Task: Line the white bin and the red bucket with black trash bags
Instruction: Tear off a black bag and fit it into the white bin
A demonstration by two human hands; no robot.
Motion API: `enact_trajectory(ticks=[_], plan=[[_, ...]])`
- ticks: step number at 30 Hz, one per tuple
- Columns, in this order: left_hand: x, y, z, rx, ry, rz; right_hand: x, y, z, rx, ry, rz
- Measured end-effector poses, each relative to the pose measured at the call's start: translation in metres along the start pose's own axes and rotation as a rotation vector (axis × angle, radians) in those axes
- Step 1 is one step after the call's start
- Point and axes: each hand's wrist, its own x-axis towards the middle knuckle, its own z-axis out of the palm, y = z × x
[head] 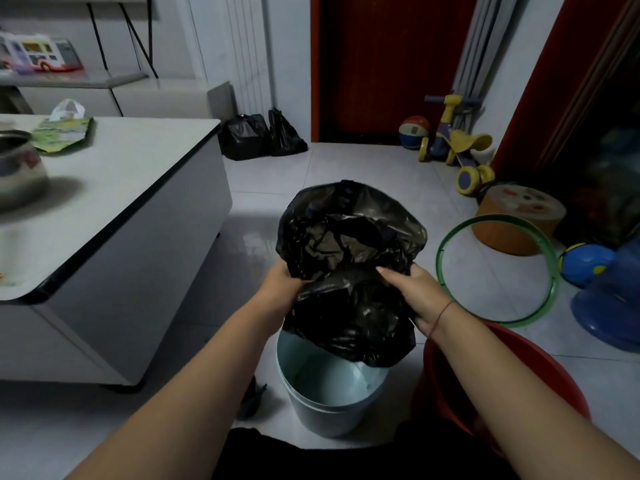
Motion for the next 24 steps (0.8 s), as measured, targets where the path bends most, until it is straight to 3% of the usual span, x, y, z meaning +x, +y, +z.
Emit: enact_trajectory(ticks=[4,7,10,14,18,21,24], plan=[[-0.006,-0.035,-0.009,0.119,-0.289,-0.092,0.002,0.032,0.0,-0.267,-0.161,0.112],[0.0,-0.064,-0.013,0.173,-0.348,-0.159,0.008,0.057,0.005,-0.466,-0.203,0.181],[0.009,-0.089,-0.015,0.245,-0.305,-0.14,0.018,0.074,0.002,-0.579,-0.159,0.165],[0.013,-0.114,-0.018,0.319,-0.095,0.0,0.02,0.087,-0.006,-0.696,-0.084,0.103],[0.01,-0.127,-0.022,0.472,0.014,0.06,0.012,0.089,-0.006,-0.885,0.081,0.075],[0.009,-0.135,-0.023,0.532,0.065,0.081,0.004,0.082,-0.001,-1.02,0.178,-0.116],[0.008,-0.141,-0.022,0.599,0.125,0.088,-0.002,0.071,0.011,-0.908,-0.039,-0.303]])
